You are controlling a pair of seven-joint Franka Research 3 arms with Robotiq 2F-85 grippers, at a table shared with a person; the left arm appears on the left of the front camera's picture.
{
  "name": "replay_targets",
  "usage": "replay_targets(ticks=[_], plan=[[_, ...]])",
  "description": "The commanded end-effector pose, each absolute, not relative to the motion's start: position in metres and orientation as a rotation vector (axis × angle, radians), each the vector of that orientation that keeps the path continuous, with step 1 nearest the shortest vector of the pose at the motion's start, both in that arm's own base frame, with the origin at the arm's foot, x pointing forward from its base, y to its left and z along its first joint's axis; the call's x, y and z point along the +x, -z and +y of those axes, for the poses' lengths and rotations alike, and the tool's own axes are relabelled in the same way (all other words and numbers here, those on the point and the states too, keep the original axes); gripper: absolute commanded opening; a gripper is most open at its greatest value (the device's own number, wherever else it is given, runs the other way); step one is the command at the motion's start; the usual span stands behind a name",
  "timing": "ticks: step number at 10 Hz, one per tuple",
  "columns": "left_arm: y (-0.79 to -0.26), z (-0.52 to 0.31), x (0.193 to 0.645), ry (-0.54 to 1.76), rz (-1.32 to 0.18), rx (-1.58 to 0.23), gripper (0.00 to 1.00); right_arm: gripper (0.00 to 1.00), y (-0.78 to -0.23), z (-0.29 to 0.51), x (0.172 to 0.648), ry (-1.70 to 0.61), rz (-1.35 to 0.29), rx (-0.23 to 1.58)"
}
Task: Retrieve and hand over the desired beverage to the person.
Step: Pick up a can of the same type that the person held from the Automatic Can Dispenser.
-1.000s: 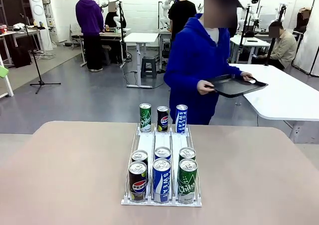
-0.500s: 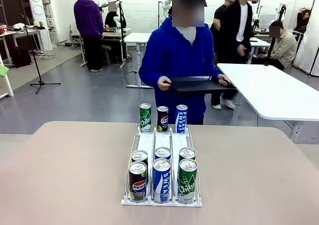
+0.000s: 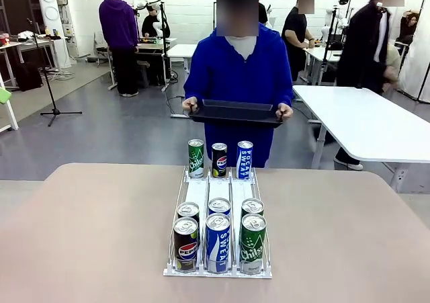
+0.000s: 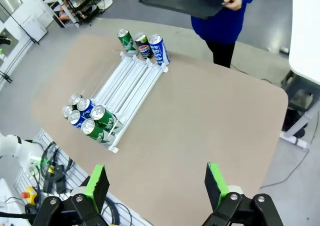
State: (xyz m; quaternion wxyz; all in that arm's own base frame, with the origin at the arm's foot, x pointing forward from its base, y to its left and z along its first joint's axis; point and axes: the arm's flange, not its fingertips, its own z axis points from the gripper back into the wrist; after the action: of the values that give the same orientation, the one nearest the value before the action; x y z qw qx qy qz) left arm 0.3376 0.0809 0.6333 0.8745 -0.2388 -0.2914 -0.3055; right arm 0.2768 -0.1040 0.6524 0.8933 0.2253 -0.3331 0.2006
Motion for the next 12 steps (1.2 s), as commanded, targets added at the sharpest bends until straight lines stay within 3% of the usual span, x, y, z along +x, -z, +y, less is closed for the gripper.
replay_targets(ticks=[1, 12], plan=[[-0.6351, 0.0822, 0.3383, 0.646, -0.613, -0.504, 1.0, 1.0, -0.6522, -0.103, 0.2764, -0.424, -0.694, 0.474], [-0.6351, 0.0822, 0.3383, 0.646, -0.613, -0.504, 1.0, 1.0, -0.6522, -0.103, 0.2764, -0.424, -0.694, 0.474]])
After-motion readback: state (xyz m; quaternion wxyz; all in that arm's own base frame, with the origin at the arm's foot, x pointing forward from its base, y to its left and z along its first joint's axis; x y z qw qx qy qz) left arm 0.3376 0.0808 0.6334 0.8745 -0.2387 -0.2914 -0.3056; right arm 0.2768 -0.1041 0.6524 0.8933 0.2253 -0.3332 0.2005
